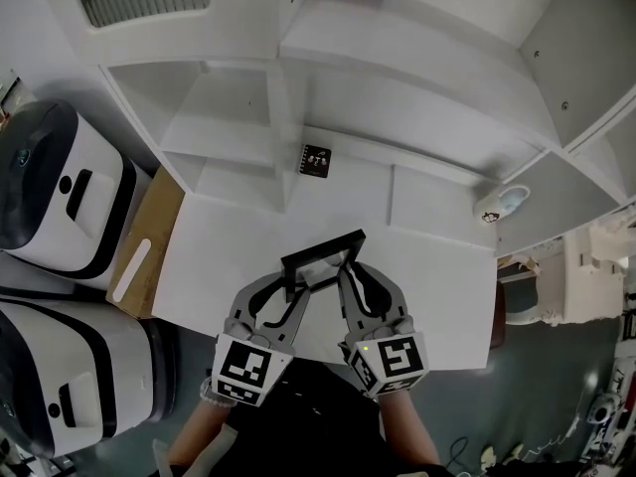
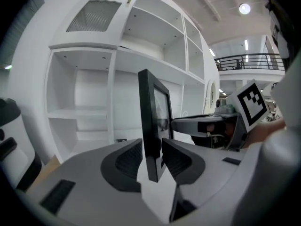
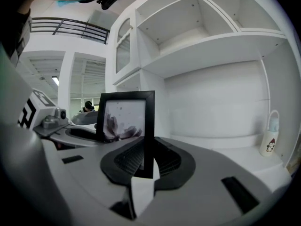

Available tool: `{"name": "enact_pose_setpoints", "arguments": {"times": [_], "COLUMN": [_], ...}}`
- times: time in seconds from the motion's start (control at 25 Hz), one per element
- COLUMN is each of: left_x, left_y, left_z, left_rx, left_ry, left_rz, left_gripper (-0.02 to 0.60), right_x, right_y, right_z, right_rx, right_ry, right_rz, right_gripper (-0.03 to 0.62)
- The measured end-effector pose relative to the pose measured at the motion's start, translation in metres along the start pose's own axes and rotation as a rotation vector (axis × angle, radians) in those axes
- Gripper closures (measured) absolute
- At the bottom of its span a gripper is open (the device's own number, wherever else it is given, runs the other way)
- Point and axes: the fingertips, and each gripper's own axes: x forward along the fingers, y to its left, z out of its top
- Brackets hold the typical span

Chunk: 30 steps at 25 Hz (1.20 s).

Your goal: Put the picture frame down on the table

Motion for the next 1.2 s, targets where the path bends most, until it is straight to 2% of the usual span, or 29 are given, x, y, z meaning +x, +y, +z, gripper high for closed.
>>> {"name": "enact_pose_setpoints", "arguments": {"times": [0.28,0.44,0.6,1.2], "left_x": [-0.012,-0.013,-0.006,0.049], "left_y": [0.013,0.016,0.019,0.031], "left_z": [0.006,0.007,-0.003,-0.081], "left_rx": [0.004,-0.013,-0.049,-0.127], "left_ry": [-0.036,-0.048,-0.021,0.196], "left_rz": [0.104,0.129,0.116,-0.006], "left_gripper": [0.466,0.485,0.493,0.494], "right_x": [0.006,0.008,0.009,0.035], "right_y": [-0.001,0.0,-0.003,-0.029], "right_z": [-0.006,-0.012,-0.021,-0.101], "right_rx": [0.022,0.032,0.04,0.094], "right_ry": [0.014,0.03,0.054,0.228], "right_rz": [-0.036,-0.053,-0.075,-0.124], "right_gripper": [0.526,0.526,0.526,0.526]}}
